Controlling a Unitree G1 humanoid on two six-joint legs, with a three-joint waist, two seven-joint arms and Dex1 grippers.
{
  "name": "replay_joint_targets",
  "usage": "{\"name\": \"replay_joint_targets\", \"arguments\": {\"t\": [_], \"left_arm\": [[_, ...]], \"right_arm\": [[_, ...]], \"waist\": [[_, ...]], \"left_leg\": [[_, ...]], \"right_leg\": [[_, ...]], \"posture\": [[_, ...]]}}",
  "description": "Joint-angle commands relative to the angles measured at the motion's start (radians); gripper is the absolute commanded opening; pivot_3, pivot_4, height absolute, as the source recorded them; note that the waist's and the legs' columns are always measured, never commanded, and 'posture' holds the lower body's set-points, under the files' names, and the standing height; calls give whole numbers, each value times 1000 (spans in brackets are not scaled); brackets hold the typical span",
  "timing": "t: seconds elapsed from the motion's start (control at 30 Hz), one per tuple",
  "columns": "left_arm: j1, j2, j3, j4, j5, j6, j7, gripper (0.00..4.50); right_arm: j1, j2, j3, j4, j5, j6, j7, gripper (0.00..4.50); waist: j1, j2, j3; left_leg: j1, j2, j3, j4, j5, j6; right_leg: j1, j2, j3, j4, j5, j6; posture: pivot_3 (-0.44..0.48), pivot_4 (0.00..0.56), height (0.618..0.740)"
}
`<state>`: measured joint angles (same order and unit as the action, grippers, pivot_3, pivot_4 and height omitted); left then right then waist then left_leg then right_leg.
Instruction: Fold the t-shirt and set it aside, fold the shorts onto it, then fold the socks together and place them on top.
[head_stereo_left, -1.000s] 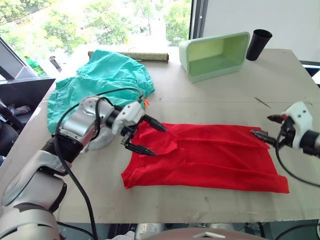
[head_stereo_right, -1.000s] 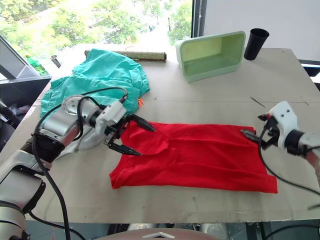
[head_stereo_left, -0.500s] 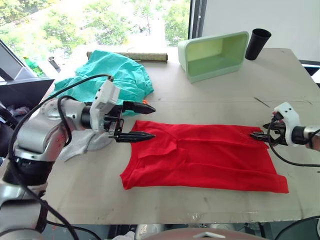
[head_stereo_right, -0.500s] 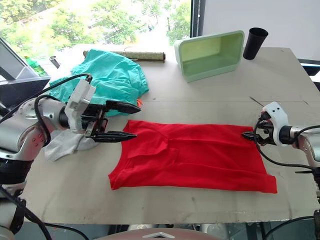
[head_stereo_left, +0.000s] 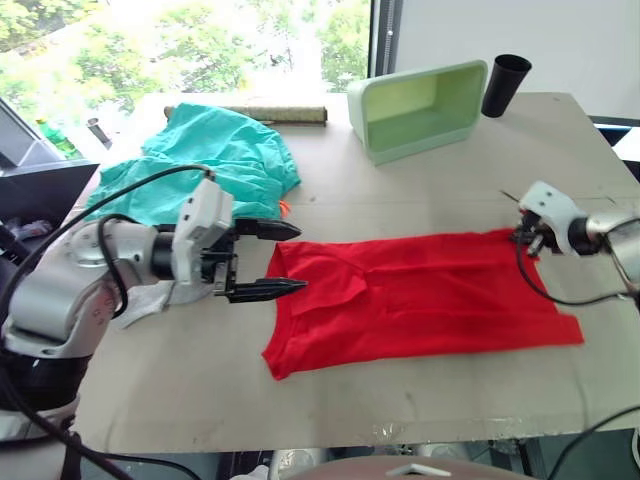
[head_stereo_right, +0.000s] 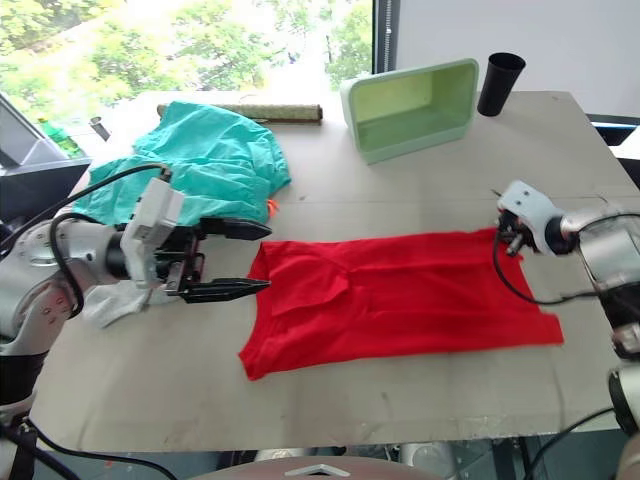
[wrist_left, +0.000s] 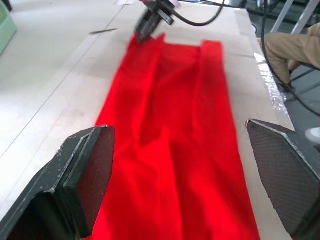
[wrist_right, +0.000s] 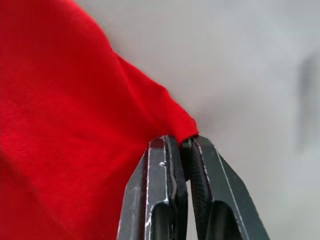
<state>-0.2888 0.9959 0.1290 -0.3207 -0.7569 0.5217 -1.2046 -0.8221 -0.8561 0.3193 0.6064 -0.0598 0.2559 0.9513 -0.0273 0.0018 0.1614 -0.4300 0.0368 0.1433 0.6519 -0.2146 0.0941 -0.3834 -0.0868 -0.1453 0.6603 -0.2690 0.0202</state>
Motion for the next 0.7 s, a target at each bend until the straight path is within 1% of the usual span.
{"name": "replay_joint_targets", "arguments": {"t": [0.03,0.17,0.23,0.3,0.4,0.47,0.53,0.6,0.7], "left_arm": [[22,13,56,-46,11,3,21,4500],[60,5,72,-52,44,-5,49,4500],[68,0,75,-51,55,-8,61,4500],[71,-16,76,-32,75,-8,96,4500],[60,-37,62,9,126,-6,157,4500],[42,-67,29,81,203,-3,239,4500],[46,-89,-8,132,272,-23,276,4500],[54,-96,-26,152,299,-39,268,4500],[70,-114,-93,178,328,-4,256,4500]], "right_arm": [[-179,90,85,241,-160,-293,-74,149],[-343,223,151,480,-288,-497,-212,149],[-390,268,168,552,-330,-552,-270,149],[-437,325,198,610,-389,-607,-361,149],[-477,378,219,661,-446,-661,-454,149],[-503,427,224,685,-468,-666,-498,149],[-520,461,221,703,-481,-661,-511,149],[-527,475,217,713,-491,-662,-520,149],[-536,506,224,718,-515,-673,-546,149]], "waist": [[-8,0,0],[-9,0,0],[-9,0,0],[-10,0,0],[-11,0,0],[-10,0,0],[-13,0,0],[-12,0,0],[-10,0,0]], "left_leg": [[0,0,0,-1,0,0],[-1,0,1,-3,2,-2],[-2,0,1,-4,2,-3],[-2,0,2,-3,2,-2],[-1,0,2,-3,2,-3],[0,0,2,-3,2,-3],[0,0,2,-3,2,-3],[0,0,3,-4,2,-3],[-1,0,3,-4,2,-3]], "right_leg": [[-1,0,0,0,1,-1],[-3,1,1,1,1,-3],[-3,1,1,0,1,-3],[-3,1,1,1,2,-3],[-3,1,2,2,2,-3],[-3,1,2,3,2,-3],[-3,1,3,3,2,-3],[-3,1,3,3,2,-3],[-4,1,3,2,2,-3]], "posture": [[0,150,740],[0,150,740],[0,150,740],[0,150,740],[0,150,740],[0,150,740],[0,150,740],[0,150,740],[0,150,740]]}}
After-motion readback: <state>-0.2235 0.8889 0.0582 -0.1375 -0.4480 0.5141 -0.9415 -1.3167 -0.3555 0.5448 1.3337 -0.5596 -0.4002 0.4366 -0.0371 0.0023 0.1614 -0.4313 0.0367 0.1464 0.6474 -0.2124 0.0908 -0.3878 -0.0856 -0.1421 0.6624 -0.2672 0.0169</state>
